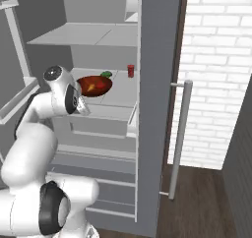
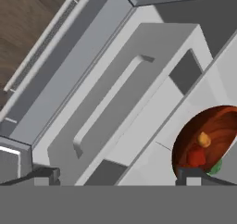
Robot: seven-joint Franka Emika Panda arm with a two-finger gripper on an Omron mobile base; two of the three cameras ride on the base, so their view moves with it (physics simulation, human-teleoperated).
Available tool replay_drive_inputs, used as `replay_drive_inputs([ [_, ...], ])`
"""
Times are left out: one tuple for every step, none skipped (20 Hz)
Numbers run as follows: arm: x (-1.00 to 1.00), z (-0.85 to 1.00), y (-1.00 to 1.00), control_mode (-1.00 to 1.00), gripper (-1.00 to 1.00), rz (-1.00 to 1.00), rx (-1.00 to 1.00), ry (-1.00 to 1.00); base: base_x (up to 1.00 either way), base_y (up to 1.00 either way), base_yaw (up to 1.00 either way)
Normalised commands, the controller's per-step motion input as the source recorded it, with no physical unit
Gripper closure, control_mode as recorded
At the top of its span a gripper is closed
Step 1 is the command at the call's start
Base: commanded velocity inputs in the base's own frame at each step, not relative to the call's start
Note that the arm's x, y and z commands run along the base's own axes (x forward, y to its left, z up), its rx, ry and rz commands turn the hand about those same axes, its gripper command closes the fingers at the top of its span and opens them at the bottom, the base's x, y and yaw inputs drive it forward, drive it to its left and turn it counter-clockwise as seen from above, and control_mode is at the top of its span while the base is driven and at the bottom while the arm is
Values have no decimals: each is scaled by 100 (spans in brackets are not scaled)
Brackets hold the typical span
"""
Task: Pick the chicken drumstick and bell pepper from their plates and place them in the bowl. Then put the bowl in the fridge.
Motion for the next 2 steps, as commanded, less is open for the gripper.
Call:
replay_drive_inputs([
  [-100, 0, -64, -100, -100, 0, 0, 0, 0, 0, 0],
  [-100, 0, -64, -100, -100, -2, 0, 0, 0, 0, 0],
])
